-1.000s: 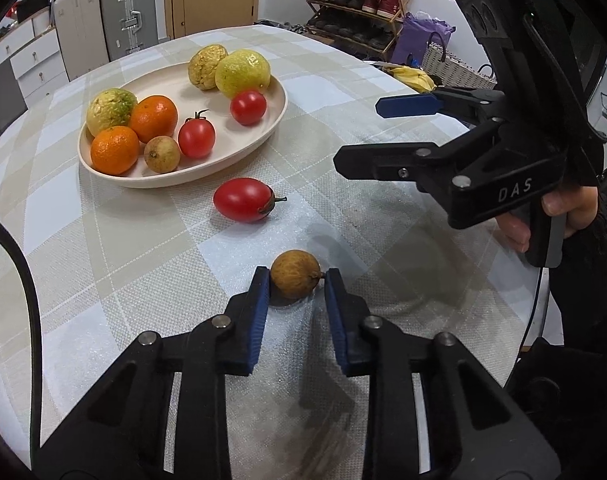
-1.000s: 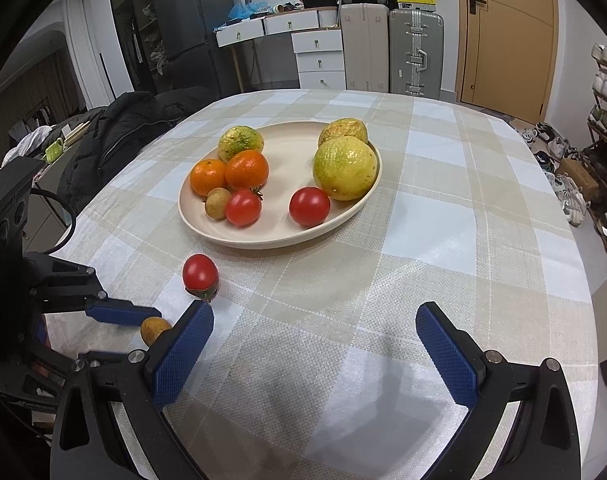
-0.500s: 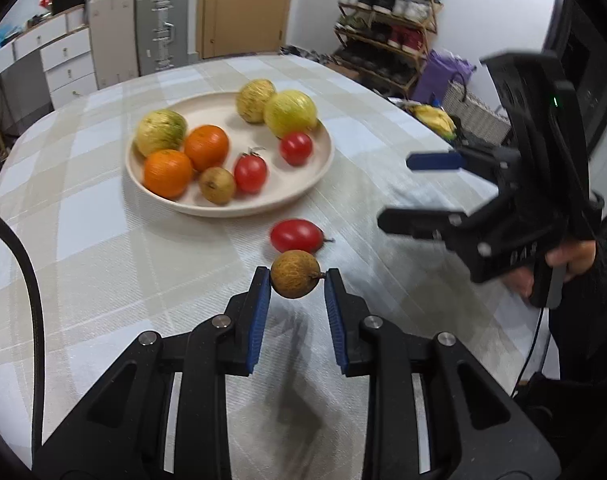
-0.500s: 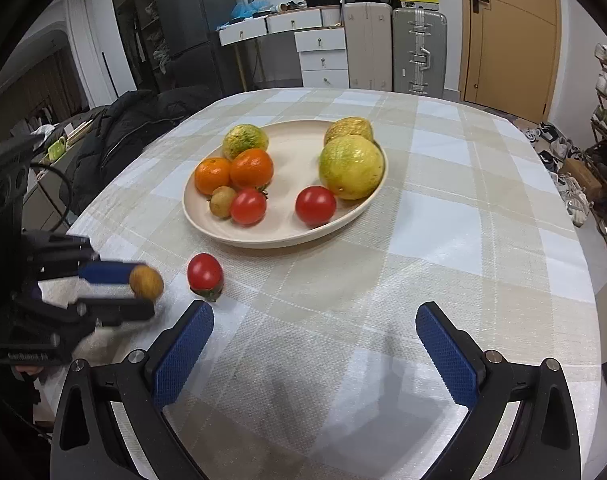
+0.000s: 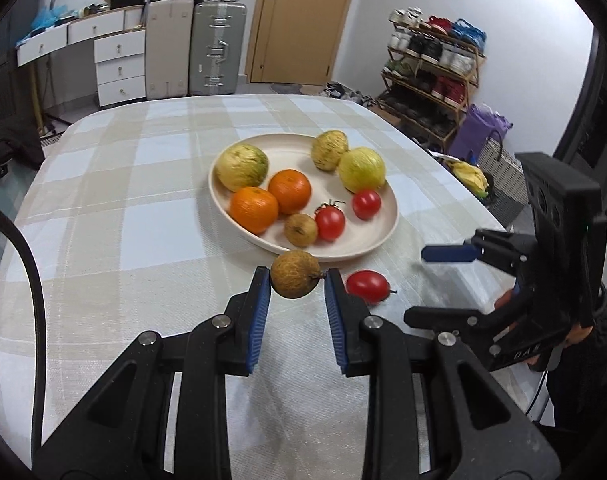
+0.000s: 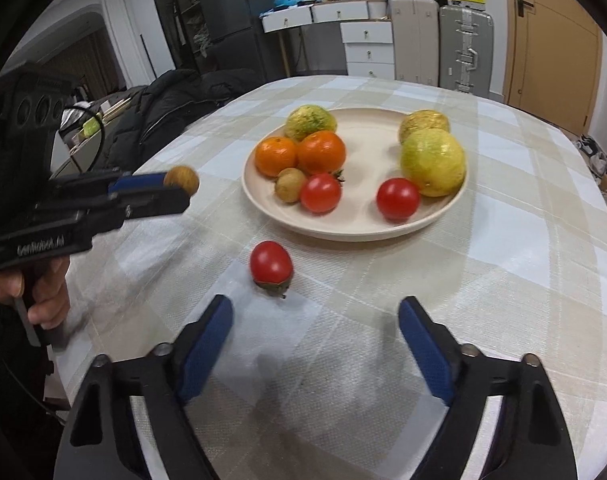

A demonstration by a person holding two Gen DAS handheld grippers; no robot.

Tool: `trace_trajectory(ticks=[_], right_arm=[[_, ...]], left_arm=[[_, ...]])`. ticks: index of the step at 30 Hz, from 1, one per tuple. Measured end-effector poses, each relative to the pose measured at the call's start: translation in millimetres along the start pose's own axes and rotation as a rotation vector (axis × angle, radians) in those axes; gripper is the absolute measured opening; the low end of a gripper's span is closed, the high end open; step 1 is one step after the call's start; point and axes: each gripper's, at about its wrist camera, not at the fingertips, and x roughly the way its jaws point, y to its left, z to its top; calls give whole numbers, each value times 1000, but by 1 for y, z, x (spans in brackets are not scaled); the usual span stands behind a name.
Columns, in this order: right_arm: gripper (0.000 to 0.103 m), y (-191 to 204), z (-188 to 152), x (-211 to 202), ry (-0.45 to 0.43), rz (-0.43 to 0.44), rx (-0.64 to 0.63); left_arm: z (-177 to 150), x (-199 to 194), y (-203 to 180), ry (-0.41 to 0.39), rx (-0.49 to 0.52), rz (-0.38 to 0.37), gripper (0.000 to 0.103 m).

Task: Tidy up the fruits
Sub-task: 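Lift the kiwi with the left tool while the right tool grasps the last red tomato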

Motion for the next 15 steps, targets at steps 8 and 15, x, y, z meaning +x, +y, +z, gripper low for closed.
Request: trace_trajectory(ticks=[8,15], right_arm=[[79,20,9,17,22,32,-66],[64,27,17,27,28,53,-85]], left_arm=[[0,-3,14,-9,-35,14,25],[-2,-3,20,-7,-51,16,25]])
